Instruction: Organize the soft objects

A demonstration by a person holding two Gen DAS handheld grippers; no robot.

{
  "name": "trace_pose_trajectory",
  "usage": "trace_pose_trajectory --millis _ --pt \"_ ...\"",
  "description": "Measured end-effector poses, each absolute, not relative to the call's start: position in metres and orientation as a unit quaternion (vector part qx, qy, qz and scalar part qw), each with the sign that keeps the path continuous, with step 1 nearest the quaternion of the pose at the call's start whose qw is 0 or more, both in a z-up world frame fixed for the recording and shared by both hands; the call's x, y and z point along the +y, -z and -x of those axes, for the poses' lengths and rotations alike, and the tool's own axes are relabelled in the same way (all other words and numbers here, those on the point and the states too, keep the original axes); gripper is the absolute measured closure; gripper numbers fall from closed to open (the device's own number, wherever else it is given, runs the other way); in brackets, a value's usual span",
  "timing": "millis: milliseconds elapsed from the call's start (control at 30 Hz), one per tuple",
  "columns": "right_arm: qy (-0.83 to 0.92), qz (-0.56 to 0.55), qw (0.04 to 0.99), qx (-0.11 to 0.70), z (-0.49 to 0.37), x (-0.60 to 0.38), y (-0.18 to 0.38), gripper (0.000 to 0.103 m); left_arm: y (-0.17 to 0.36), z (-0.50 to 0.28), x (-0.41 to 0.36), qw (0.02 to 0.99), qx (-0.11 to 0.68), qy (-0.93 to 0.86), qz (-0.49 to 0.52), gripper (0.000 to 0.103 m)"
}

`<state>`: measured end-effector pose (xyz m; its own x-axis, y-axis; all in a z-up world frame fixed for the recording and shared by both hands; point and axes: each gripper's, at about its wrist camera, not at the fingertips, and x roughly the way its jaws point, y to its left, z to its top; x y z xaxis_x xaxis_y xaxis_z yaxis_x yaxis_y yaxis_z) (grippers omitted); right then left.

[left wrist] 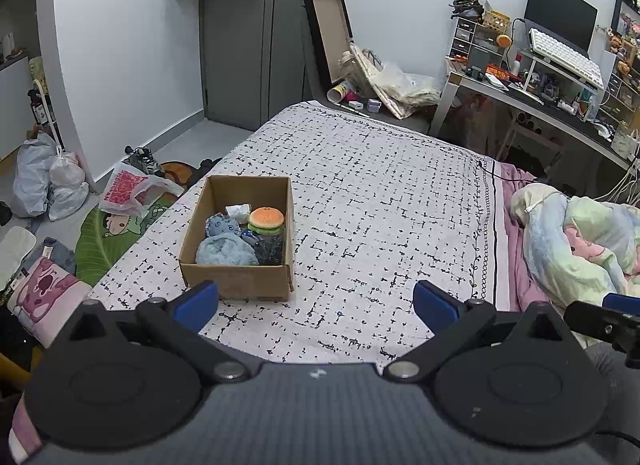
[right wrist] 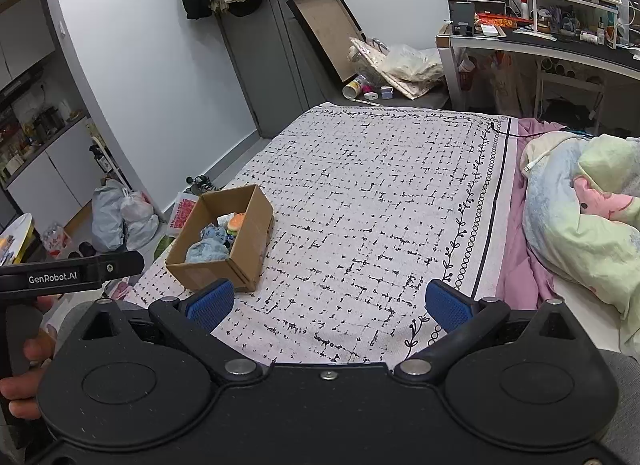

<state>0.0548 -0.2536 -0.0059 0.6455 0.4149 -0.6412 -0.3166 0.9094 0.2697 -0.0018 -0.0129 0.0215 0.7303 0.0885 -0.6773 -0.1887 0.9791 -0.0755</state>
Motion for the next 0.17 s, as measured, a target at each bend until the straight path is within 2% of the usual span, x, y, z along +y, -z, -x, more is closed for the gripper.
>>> trace_pose_trajectory --millis 167 --pt "-0.203 -0.066 0.904 0.37 -0.056 -0.2542 0.0065 0.0 -0.0232 0.0025 -0.0118 0.929 0.357 -0.074 0.069 0.0"
